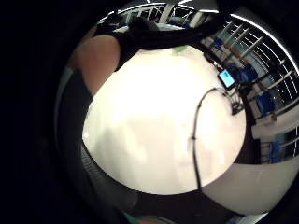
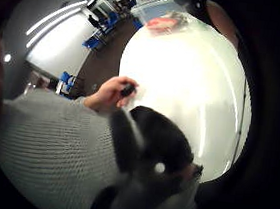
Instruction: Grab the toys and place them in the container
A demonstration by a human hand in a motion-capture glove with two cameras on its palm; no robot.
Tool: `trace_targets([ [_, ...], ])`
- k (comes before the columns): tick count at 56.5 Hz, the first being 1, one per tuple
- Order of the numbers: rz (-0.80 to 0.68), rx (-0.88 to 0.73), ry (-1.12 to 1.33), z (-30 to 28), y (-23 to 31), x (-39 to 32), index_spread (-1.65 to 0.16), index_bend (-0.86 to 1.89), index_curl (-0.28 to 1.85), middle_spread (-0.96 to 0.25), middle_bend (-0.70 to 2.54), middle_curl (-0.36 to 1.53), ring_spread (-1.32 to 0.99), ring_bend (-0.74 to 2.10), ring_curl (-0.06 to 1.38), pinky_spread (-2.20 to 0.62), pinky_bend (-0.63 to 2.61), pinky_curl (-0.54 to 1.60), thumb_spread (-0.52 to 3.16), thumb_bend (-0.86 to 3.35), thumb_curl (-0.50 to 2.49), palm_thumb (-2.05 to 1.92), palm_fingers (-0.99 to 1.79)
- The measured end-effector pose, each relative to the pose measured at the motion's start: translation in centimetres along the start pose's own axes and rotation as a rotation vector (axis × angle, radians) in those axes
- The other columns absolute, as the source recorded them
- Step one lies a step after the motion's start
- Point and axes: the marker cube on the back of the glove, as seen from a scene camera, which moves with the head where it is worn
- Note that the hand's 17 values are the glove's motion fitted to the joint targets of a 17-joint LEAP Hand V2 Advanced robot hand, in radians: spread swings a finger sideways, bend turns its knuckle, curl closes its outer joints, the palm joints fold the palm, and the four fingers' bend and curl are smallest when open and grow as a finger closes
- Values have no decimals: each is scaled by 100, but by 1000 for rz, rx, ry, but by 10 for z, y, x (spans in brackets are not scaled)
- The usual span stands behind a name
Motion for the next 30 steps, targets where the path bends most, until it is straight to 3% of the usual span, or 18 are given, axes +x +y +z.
trace_targets([
  [10,2,-134,-23,55,30,-35,-39,23,47,-20,18,36,-16,26,35,2,79,33,123,-9,18,-14,0],
  [30,10,-208,29,71,23,-23,-39,24,48,-19,16,33,-14,18,32,3,75,33,115,-9,11,-14,-4],
])
